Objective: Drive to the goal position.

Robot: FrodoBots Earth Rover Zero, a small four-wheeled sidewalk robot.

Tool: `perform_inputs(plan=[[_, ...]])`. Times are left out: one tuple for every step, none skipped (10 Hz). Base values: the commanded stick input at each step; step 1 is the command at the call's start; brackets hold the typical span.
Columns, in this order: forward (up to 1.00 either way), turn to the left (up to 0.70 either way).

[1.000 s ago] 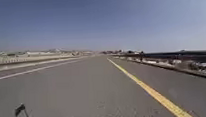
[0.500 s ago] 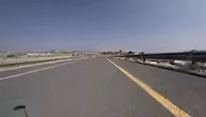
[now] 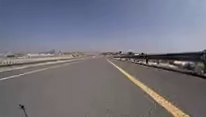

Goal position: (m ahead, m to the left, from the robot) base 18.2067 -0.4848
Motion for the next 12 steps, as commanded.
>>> perform_inputs(plan=[[1.00, 0.00], [1.00, 0.00], [1.00, 0.00], [1.00, 0.00], [1.00, 0.00], [1.00, 0.00], [1.00, 0.00], [1.00, 0.00], [1.00, 0.00], [1.00, 0.00], [1.00, 0.00], [1.00, 0.00]])
